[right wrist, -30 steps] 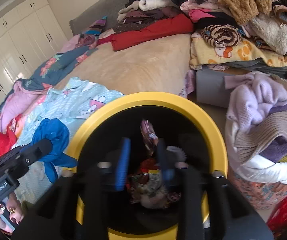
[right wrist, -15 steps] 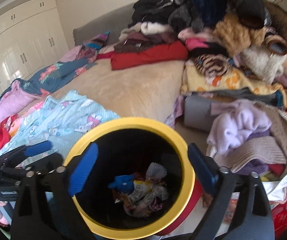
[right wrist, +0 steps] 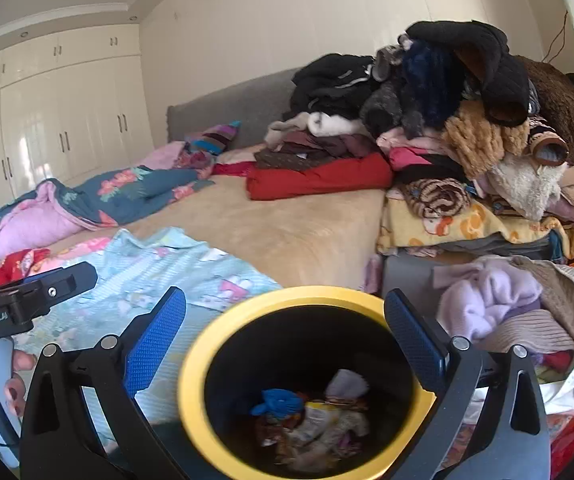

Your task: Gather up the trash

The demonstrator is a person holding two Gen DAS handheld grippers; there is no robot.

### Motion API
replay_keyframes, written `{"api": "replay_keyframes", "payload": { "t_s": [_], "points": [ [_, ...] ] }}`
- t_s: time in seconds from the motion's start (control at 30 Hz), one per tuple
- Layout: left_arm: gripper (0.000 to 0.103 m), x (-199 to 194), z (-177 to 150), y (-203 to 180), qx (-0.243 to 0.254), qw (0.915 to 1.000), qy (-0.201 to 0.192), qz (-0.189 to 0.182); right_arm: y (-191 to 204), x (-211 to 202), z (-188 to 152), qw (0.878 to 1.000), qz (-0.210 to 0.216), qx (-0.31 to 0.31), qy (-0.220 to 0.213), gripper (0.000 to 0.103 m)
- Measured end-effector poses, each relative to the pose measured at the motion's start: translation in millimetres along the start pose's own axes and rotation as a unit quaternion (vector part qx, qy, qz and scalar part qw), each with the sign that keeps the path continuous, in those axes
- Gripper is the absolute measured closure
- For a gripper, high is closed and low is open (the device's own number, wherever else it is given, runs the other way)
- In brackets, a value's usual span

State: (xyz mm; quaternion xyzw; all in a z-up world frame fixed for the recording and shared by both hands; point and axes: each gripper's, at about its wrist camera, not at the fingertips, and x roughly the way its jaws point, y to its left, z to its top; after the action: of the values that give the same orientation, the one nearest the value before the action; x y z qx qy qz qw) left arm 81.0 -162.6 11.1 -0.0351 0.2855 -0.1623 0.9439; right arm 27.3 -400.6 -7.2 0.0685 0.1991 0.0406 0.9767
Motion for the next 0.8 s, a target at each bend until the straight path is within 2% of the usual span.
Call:
{"api": "replay_keyframes", "payload": {
  "t_s": [0.23,0.53,0.8],
  "points": [
    [0.011,-33.2,-14.2,27.5,0.005,0.9987,-0.031,0.039,37.5,-15.5,-10.1,0.999,0.021,-0.012,-0.042,0.006],
    [0.011,-63.8,-41.4,43.7,0.025,0.9961,-0.06,0.059,54.5,-38.3,-17.3,0.995,0.017,0.005,-0.1,0.006],
    [0.011,-76.4,-52.1,55.8,0.014,0.9935,-0.082,0.078,68.1,-35.9,-28.1,0.996,0.022,-0.009,-0.085,0.006]
  ]
}}
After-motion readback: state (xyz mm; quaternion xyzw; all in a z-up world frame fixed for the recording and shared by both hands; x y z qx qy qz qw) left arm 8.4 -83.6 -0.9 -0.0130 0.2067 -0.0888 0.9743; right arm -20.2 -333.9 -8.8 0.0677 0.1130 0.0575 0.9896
